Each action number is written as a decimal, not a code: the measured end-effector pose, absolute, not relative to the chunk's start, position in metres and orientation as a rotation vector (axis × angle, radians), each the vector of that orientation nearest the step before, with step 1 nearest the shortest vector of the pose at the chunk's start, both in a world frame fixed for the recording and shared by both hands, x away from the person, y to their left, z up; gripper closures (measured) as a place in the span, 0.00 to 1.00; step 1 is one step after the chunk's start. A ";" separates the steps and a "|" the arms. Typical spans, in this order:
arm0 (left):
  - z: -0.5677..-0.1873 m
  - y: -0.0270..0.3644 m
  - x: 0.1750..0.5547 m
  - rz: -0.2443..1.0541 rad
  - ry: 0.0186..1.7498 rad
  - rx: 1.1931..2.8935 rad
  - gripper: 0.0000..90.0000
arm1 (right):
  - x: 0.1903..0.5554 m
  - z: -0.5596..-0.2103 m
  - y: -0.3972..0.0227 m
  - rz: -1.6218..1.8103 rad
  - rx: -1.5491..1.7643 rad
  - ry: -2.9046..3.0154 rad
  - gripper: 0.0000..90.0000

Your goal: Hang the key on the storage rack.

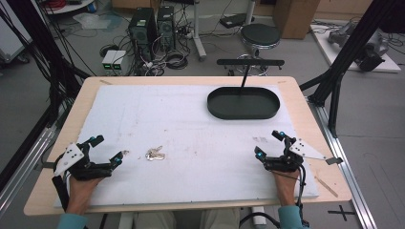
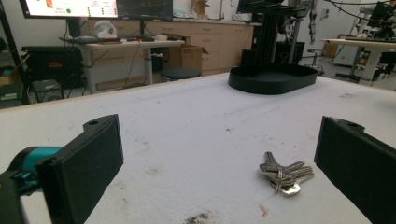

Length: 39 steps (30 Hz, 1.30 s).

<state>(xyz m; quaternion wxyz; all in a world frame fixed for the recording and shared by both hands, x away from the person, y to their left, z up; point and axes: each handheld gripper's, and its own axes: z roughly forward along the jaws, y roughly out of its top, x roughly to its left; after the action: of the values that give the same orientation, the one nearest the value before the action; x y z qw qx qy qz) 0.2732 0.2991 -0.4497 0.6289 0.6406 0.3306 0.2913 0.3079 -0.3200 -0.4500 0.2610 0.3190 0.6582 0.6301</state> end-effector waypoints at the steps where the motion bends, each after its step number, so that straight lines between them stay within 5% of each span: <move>1: -0.444 0.300 0.273 0.667 0.750 1.472 0.02 | 0.308 -0.450 -0.320 1.703 0.857 1.781 0.01; 17: -0.361 0.283 0.306 0.505 0.641 1.821 0.02 | 0.308 -0.450 -0.320 1.710 0.866 1.779 0.01; 22: -0.354 0.260 0.323 0.382 0.643 2.037 0.02 | 0.308 -0.450 -0.320 1.713 0.869 1.778 0.01; 33: -0.354 0.237 0.338 0.315 0.645 2.206 0.02 | 0.308 -0.450 -0.321 1.716 0.870 1.776 0.01; 39: -0.360 0.226 0.348 0.274 0.648 2.263 0.11 | 0.308 -0.450 -0.320 1.709 0.866 1.779 0.01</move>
<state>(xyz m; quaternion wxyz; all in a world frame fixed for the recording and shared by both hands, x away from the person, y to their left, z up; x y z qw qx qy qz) 0.3481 0.2259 -0.3604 0.3766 0.8846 0.2532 0.1072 0.3076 -0.3203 -0.4502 0.2606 0.3196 0.6568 0.6313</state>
